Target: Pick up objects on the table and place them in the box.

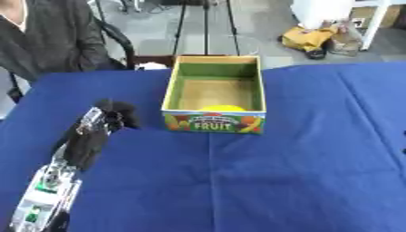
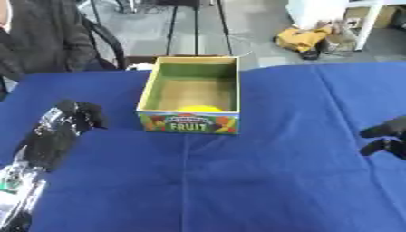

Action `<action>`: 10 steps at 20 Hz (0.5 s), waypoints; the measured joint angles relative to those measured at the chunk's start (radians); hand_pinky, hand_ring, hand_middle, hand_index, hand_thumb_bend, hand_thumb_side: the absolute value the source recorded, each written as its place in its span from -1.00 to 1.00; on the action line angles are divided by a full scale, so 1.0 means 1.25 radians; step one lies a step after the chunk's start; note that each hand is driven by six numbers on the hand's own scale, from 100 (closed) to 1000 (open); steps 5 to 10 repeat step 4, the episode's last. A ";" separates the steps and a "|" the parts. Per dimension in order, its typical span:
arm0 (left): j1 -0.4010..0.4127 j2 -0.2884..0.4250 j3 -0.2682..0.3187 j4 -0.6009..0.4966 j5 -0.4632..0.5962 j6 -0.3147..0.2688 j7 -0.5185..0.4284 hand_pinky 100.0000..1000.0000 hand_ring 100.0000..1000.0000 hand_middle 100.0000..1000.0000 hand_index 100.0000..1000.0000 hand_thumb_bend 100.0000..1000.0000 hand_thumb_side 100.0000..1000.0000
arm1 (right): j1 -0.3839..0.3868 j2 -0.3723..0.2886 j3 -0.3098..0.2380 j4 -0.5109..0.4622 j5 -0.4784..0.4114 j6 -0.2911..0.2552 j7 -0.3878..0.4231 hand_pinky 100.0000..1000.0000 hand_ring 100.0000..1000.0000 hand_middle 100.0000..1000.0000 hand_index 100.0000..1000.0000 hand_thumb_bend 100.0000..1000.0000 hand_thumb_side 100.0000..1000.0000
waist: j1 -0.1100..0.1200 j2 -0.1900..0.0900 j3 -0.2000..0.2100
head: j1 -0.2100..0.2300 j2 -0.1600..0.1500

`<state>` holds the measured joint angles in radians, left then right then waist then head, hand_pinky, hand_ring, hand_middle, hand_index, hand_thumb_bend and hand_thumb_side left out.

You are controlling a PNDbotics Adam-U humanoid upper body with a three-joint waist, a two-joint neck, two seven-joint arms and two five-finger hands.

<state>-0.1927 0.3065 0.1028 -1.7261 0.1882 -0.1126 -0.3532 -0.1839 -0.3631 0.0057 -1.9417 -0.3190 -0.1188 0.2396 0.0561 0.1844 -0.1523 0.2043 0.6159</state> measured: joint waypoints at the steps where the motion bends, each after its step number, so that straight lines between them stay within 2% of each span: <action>1: 0.000 0.000 0.000 0.000 -0.001 0.000 0.000 0.36 0.12 0.04 0.39 -0.86 1.00 | 0.000 0.000 0.000 0.000 0.000 0.000 0.000 -0.04 0.26 0.01 0.22 -1.00 0.28 | 0.000 0.000 0.000 | 0.000 0.000; 10: 0.001 -0.004 0.000 0.000 -0.003 0.000 0.000 0.36 0.12 0.04 0.39 -0.86 1.00 | 0.000 0.000 0.000 0.000 0.000 0.001 0.001 -0.04 0.26 0.01 0.22 -1.00 0.28 | 0.000 0.000 0.000 | 0.000 0.000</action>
